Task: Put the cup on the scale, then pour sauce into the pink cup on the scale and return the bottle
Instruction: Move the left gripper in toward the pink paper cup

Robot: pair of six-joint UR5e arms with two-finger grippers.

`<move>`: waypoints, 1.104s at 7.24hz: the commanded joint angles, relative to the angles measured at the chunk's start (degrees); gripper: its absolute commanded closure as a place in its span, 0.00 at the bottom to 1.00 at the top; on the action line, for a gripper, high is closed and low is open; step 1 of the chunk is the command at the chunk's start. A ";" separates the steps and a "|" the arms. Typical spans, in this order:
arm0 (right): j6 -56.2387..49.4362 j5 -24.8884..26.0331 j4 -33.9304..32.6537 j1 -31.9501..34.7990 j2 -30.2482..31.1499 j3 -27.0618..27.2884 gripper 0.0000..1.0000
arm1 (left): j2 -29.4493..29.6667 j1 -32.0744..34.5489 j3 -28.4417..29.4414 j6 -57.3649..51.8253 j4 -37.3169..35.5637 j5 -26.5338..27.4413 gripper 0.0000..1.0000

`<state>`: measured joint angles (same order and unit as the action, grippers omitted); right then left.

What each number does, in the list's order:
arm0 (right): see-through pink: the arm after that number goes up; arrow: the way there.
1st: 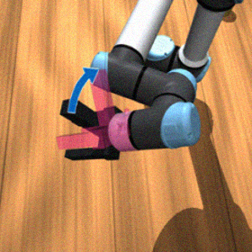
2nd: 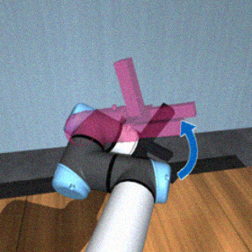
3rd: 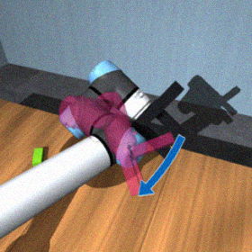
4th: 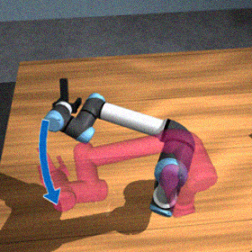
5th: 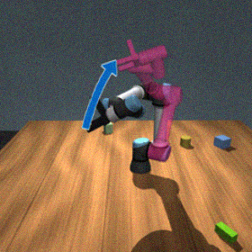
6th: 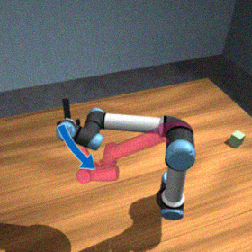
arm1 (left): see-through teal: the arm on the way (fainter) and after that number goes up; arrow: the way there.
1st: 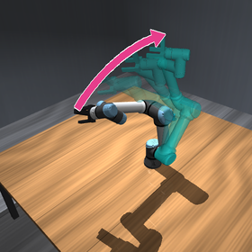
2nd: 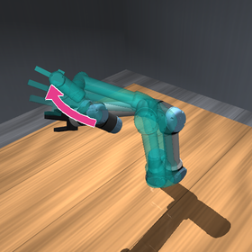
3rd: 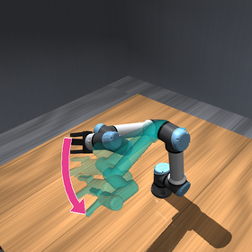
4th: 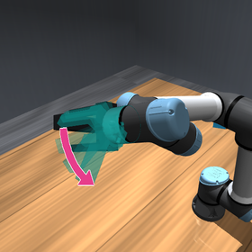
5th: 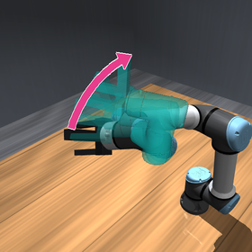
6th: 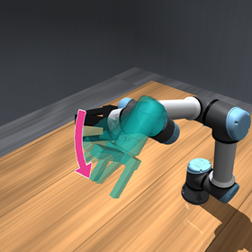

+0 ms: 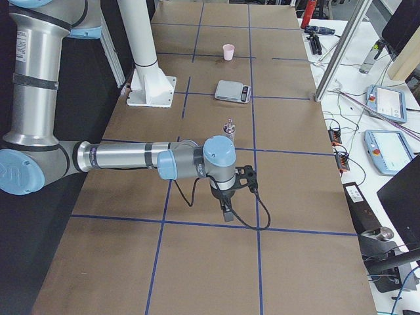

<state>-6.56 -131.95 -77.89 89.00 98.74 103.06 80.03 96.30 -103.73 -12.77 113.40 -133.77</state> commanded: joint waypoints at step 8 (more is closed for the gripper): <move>10.78 -7.53 9.77 -0.05 1.01 -3.22 0.00 | 3.55 -46.18 -2.08 67.47 30.14 25.74 0.25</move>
<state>4.16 -139.51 -68.16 88.94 99.70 99.81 83.56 55.34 -105.42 46.54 144.31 -112.46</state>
